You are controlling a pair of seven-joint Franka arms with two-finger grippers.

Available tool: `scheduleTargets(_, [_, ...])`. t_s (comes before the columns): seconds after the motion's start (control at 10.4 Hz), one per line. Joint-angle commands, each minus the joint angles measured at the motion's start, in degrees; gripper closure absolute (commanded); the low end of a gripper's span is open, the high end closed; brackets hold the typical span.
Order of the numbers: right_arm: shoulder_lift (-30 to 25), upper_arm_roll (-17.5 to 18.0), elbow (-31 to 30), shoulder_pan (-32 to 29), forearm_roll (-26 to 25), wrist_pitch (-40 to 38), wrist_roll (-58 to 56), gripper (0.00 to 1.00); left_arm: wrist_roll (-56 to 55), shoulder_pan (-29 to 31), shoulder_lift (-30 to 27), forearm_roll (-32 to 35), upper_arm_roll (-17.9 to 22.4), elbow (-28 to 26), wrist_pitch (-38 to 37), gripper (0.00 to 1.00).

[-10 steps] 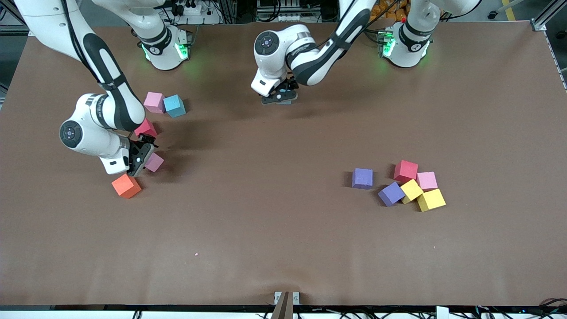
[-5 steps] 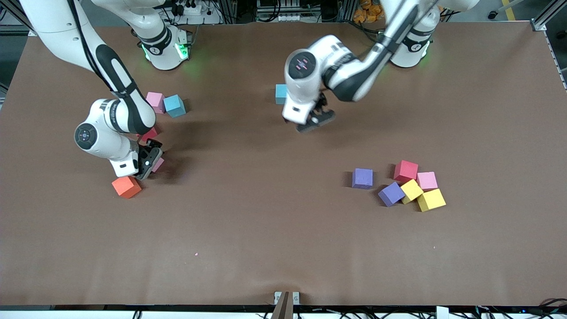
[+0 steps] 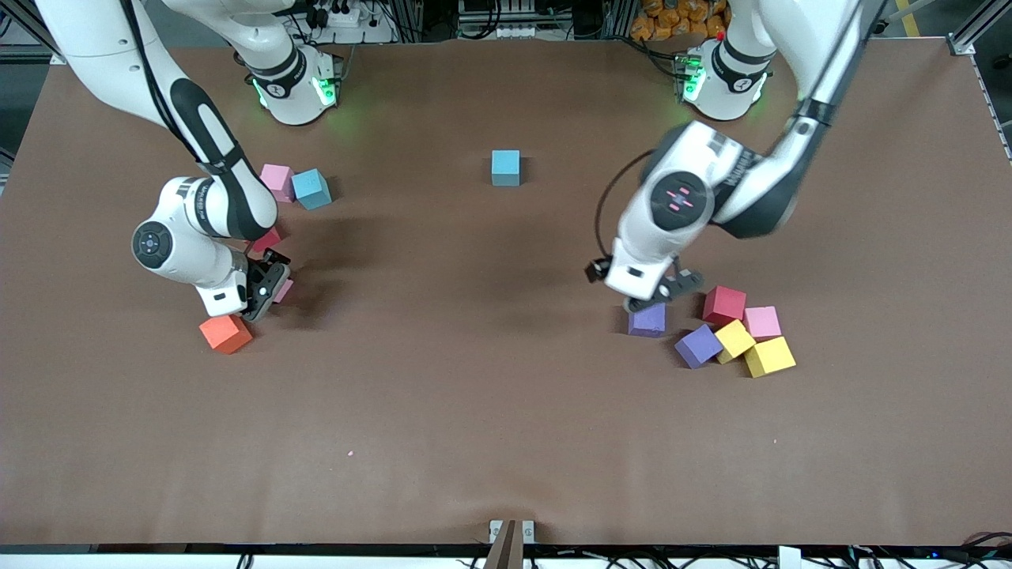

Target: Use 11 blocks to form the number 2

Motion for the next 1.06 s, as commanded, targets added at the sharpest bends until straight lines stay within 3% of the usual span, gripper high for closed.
scheduleTargets(0.0, [-3.2,0.2,3.2,0.6,1.0,-6.7,-0.5,0.6,9.5,3.0,3.3,1.3,-0.8,5.3,-1.0,0.0])
scheduleTargets(0.19, [-5.5,0.2,4.7,4.9,0.9,-8.6,-0.5,0.61,16.3,3.2,6.4,5.9,-0.8,6.2,-0.2,0.0])
scheduleTargets(0.48, [-8.3,0.3,6.3,8.2,0.9,-12.3,-0.5,0.6,16.8,3.2,11.5,10.4,-0.8,7.3,3.3,0.0])
scheduleTargets(0.97, [-12.3,0.1,6.5,23.6,0.6,-12.2,4.7,0.57,22.6,3.3,12.5,11.6,-0.9,7.0,3.5,0.0])
